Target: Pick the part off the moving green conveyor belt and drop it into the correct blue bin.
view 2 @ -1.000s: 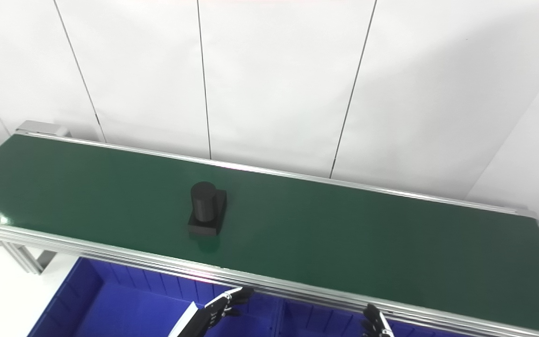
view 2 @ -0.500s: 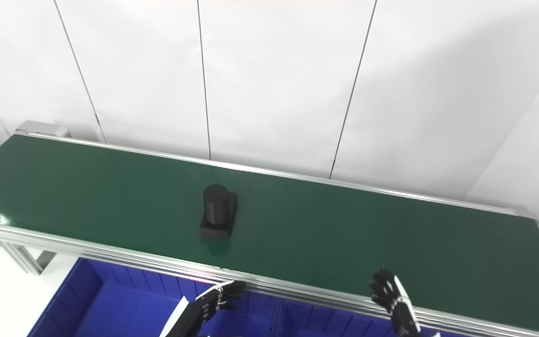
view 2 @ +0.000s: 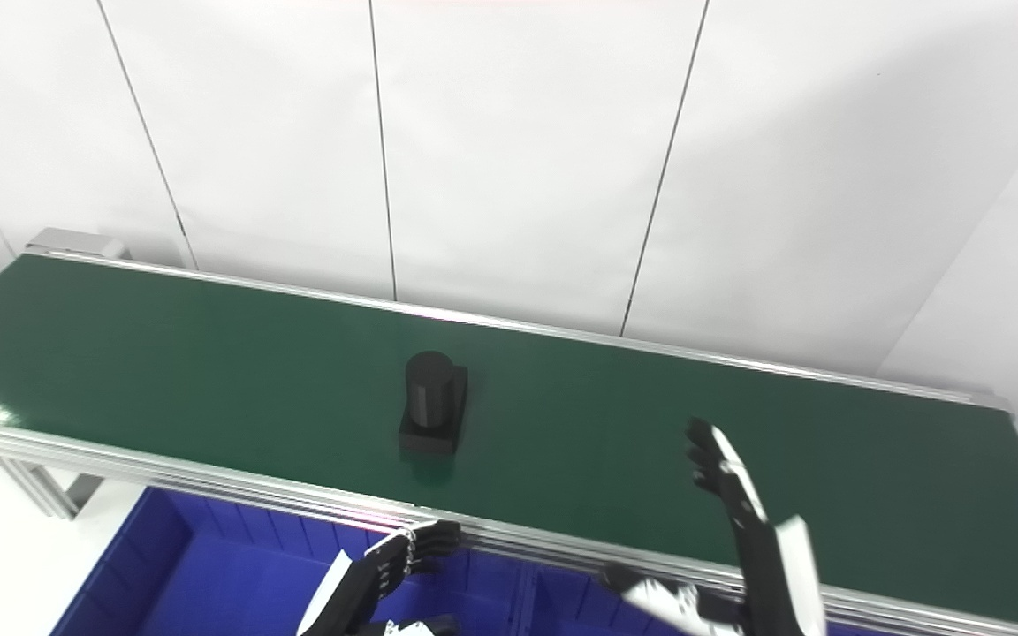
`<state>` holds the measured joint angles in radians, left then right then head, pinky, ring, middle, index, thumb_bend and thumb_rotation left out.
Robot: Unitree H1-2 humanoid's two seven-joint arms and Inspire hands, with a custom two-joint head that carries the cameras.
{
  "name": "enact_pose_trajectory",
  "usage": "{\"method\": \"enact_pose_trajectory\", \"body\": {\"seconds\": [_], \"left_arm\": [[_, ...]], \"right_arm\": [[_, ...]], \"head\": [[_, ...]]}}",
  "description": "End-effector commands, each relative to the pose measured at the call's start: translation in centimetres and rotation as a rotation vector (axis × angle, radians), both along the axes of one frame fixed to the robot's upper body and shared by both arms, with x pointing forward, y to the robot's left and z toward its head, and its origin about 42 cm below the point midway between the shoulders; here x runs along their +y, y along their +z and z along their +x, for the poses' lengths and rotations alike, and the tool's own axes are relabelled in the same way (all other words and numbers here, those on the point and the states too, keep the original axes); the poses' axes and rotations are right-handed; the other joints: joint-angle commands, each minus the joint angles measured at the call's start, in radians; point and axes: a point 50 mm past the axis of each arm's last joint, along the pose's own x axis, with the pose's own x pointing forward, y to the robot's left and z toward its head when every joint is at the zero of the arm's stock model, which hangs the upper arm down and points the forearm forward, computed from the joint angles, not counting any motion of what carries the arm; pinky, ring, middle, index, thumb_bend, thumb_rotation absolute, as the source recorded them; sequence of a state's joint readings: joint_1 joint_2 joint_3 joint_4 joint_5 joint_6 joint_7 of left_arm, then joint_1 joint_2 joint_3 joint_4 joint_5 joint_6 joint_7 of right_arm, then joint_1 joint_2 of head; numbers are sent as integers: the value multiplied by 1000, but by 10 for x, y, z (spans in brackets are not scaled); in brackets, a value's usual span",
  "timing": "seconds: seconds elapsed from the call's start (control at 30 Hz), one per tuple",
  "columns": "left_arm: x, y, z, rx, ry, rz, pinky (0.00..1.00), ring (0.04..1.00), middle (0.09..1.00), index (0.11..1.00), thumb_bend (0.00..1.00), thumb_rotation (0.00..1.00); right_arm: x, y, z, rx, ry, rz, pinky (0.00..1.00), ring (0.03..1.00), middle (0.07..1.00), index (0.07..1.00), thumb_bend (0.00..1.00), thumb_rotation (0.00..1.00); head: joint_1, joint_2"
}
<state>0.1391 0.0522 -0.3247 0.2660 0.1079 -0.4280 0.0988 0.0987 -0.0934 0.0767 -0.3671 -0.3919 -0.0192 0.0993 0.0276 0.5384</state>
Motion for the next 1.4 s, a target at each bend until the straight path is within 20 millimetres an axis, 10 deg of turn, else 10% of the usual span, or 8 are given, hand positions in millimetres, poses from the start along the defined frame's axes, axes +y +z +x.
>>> {"method": "enact_pose_trajectory", "body": {"seconds": [0.0, 0.67, 1.37], "left_arm": [[-7, 15, 10, -83, -8, -44, 712, 766, 766, 753, 835, 523], [-10, 24, -4, -108, 16, -70, 761, 782, 761, 737, 840, 567], [-1, 28, -22, -100, 27, -90, 716, 770, 764, 763, 786, 642]], "right_arm": [[3, 21, 12, -19, 10, -40, 833, 900, 934, 940, 887, 559], [68, 41, 129, 158, 75, -237, 702, 868, 956, 942, 929, 564], [131, -2, 182, 287, 89, -312, 778, 905, 958, 959, 972, 497]], "head": [[-2, 5], [-36, 45], [-149, 70]]}}
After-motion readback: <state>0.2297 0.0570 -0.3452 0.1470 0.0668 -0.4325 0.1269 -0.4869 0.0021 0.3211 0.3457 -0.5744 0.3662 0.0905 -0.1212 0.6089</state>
